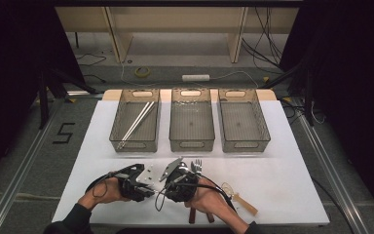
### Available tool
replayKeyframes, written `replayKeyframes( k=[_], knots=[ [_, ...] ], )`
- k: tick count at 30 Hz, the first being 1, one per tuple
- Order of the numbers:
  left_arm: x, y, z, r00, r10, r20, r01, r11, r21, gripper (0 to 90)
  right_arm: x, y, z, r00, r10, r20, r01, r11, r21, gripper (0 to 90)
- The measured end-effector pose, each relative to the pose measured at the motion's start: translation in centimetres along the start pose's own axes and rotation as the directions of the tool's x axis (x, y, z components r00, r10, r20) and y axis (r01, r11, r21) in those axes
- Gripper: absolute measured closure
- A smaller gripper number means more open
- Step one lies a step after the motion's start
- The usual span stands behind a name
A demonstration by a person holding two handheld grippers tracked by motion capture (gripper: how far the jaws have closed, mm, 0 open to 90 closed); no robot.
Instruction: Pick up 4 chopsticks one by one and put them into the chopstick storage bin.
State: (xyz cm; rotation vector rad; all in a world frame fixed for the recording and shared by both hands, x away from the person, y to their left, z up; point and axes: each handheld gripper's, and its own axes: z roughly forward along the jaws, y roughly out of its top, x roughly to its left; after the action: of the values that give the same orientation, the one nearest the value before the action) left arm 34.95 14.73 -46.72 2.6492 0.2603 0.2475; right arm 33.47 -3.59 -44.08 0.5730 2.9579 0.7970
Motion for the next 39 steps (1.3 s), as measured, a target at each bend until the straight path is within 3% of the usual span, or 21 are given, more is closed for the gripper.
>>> replayKeyframes(
  k=[10,15,19,24,29,34,39],
  knots=[
    [0.0,0.2,0.0,0.9982,0.060,0.012,-0.060,0.9981,0.013,71.6,-0.3,0.0,-0.1,0.9999,-0.011,-0.013,0.011,1.000,-0.004,87.4],
    [-0.1,0.5,-0.4,0.9911,0.133,0.005,-0.133,0.9905,0.032,77.0,-0.8,0.0,-0.4,0.9998,-0.010,-0.016,0.010,1.000,-0.017,86.0],
    [-0.5,1.0,-0.8,0.9842,0.177,-0.003,-0.177,0.9840,0.022,84.2,-1.7,-0.1,-1.3,0.9996,0.025,-0.009,-0.026,0.998,-0.055,73.6],
    [-0.1,1.2,-1.4,0.9855,0.166,-0.035,-0.165,0.9857,0.035,84.9,-2.7,-0.2,-3.1,0.9967,0.071,-0.040,-0.076,0.988,-0.131,60.6],
    [0.4,1.0,-1.9,0.9883,0.137,-0.067,-0.133,0.9894,0.060,84.8,-3.2,-0.4,-4.7,0.9951,0.098,-0.002,-0.096,0.970,-0.223,48.7],
    [0.7,1.0,-2.3,0.9904,0.092,-0.103,-0.086,0.9940,0.067,84.9,-3.2,-0.9,-5.9,0.9932,0.109,0.042,-0.089,0.941,-0.325,43.1],
    [1.2,1.0,-2.7,0.9920,0.035,-0.122,-0.028,0.9980,0.056,84.8,-3.1,-1.5,-6.5,0.9917,0.110,0.065,-0.079,0.926,-0.368,40.8]
  ],
)
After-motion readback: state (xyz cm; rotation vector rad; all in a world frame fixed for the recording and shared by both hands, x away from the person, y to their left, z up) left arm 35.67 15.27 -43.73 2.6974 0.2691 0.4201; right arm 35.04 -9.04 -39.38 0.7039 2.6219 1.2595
